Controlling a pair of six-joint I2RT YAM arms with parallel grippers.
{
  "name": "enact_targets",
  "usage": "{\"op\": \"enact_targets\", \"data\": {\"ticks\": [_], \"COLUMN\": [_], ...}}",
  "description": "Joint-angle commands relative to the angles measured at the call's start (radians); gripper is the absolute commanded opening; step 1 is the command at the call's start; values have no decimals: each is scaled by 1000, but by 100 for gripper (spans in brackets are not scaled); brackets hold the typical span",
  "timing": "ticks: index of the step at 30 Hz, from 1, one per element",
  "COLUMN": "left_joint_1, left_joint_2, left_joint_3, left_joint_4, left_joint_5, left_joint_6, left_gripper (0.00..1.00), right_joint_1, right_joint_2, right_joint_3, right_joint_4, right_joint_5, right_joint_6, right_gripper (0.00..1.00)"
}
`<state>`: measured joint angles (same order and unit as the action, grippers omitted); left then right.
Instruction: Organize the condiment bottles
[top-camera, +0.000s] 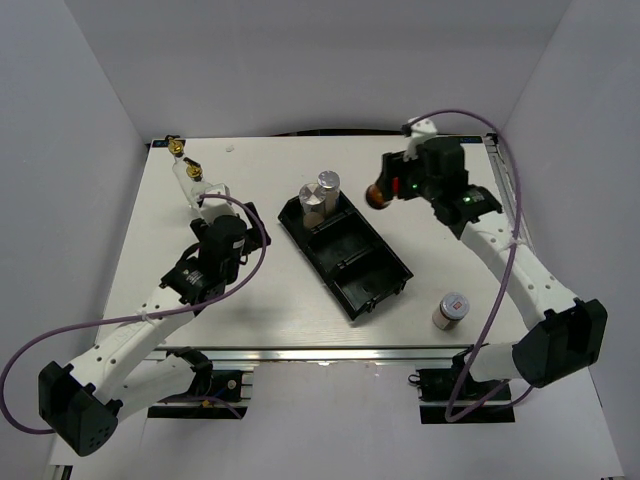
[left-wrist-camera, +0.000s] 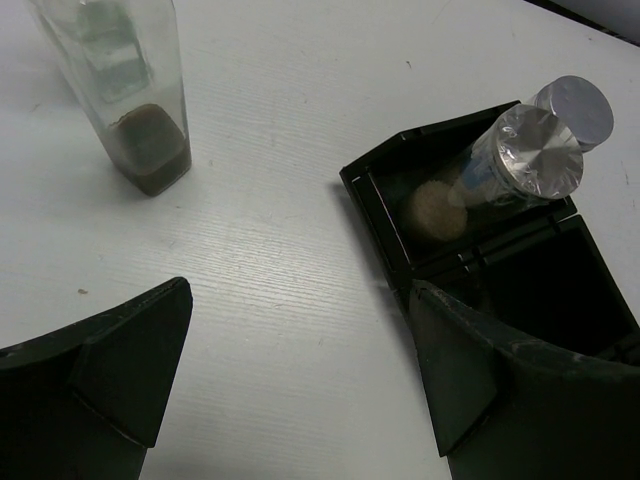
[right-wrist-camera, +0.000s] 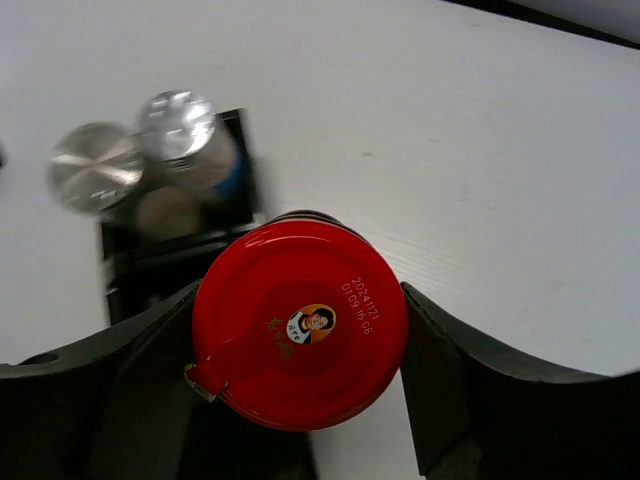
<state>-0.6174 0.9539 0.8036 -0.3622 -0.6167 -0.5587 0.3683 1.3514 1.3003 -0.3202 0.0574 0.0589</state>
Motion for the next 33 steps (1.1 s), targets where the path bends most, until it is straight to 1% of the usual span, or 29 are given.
{"op": "enact_targets", "data": {"ticks": [1,5,8,10,16,21,24,26,31,32,33], "left_joint_1": [-2,-2,-2,-2,-2,-2,-2,-2,-2,-2,-2], "left_joint_2": [-18,-18,-21,-27,-37,-38,-35,-24,-23,-23,-24], "left_joint_3": [-17,-21,-24,-26,-32,-43,-52,-46,-44,-43,-40], "left_joint_4": [34,35,35,39,37,49,77,89,85,78,77], "left_joint_5": [31,38,46,48,51,63,61,60,29,23,25], "left_joint_6": [-7,-7,-10,-10,-15,-17,-14,-18,-24,-24,-26], "left_gripper": [98,98,98,98,98,98,98,98,98,98,98], "right_joint_1": [110,222,273,282,285,287,287,287,285,285,287], "right_joint_2": [-34,-8,29,60,109,118,146,181,235,255,264], "right_joint_3": [62,67,68,70,42,-10,-27,-21,-47,-42,-38], "right_joint_4": [98,128,136,135,145,148,165,168,204,201,191], "right_joint_5": [-80,-76,-60,5,45,107,117,117,120,124,128], "right_joint_6": [-8,-5,-17,-11,22,9,-4,-2,9,13,19], "right_gripper": [0,0,0,0,0,0,3,7,11,14,25]}}
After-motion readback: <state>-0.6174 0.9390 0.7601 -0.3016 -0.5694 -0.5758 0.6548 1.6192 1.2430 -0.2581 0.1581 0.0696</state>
